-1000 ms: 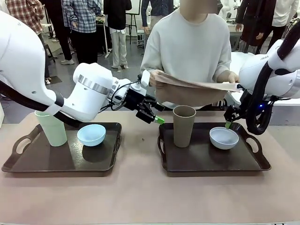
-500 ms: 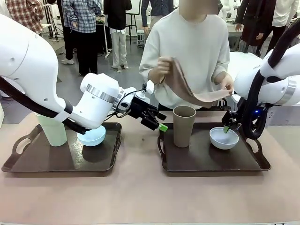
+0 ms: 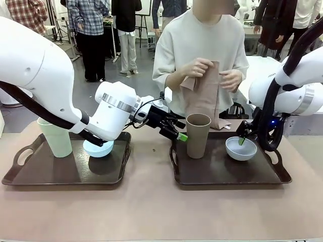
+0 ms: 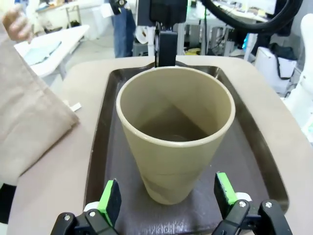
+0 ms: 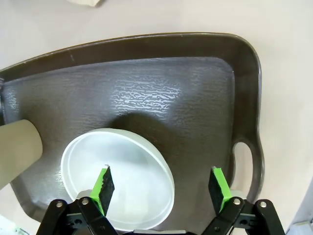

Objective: Set up a tray with a mat and arrange the tableware.
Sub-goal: Pick up the Picnic Bowl and Reusable plastic cup from the Handle tray in front of the human's position and hold them in the air, then place the Picnic Bowl and Reusable plastic cup back onto the Handle tray in front of the human's position.

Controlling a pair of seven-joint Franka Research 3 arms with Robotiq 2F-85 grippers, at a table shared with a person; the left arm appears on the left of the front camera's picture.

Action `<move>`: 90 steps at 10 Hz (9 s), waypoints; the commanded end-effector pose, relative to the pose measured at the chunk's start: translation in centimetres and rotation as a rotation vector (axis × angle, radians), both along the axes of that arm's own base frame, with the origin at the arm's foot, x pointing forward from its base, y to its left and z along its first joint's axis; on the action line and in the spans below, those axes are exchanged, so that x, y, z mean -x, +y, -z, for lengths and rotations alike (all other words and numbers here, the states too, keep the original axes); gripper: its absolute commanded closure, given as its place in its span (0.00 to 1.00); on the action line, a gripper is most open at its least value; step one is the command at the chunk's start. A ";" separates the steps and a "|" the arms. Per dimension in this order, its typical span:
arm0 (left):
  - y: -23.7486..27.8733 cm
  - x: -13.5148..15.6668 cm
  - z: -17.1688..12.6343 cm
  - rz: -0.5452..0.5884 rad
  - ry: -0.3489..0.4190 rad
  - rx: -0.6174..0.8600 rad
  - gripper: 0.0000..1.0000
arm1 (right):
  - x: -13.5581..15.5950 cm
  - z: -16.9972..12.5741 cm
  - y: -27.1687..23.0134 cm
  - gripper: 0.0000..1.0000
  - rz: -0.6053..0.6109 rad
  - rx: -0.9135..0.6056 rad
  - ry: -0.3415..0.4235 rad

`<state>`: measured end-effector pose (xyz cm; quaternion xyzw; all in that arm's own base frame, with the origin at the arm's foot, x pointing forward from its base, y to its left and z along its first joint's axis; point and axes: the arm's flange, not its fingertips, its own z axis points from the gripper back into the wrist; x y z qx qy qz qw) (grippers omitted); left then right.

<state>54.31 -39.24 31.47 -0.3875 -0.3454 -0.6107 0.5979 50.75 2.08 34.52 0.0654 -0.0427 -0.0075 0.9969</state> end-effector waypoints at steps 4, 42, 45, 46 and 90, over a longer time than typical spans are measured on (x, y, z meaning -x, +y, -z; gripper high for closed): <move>-1.9 -0.8 1.9 0.018 -0.021 0.006 0.00 | -0.7 0.5 0.7 0.00 -0.010 0.023 0.009; -3.7 9.2 -15.9 -0.027 -0.050 -0.055 1.00 | 11.1 -18.6 -0.7 1.00 -0.075 -0.039 -0.158; -3.7 9.2 -15.9 -0.027 -0.050 -0.055 1.00 | 11.1 -18.6 -0.7 1.00 -0.075 -0.039 -0.158; -3.7 9.2 -15.9 -0.027 -0.050 -0.055 1.00 | 11.1 -18.6 -0.7 1.00 -0.075 -0.039 -0.158; -5.5 7.4 -1.5 0.048 -0.072 -0.017 0.16 | 6.8 -5.2 -2.6 0.96 -0.040 -0.053 -0.055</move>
